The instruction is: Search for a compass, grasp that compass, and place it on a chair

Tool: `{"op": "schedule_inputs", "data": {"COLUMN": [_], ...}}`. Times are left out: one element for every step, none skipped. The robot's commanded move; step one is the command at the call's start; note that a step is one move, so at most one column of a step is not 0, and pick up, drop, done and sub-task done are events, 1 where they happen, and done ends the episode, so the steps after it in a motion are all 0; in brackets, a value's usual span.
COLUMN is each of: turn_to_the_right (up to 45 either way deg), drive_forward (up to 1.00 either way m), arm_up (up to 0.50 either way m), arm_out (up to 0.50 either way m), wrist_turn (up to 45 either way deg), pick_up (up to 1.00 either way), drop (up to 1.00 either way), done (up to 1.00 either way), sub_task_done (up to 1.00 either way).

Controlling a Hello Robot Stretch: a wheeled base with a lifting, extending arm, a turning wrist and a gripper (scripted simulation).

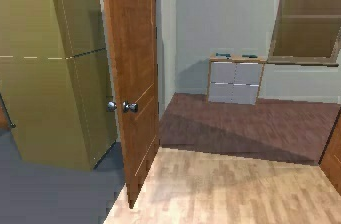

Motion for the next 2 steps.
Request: {"op": "schedule_inputs", "data": {"turn_to_the_right": [0.0,0.0], "drive_forward": [0.00,0.00], "arm_up": [0.00,0.00], "arm_out": [0.46,0.00], "wrist_turn": [0.0,45.0], "pick_up": [0.00,0.00], "drop": [0.00,0.00], "done": [0.00,0.00], "sub_task_done": [0.00,0.00]}}
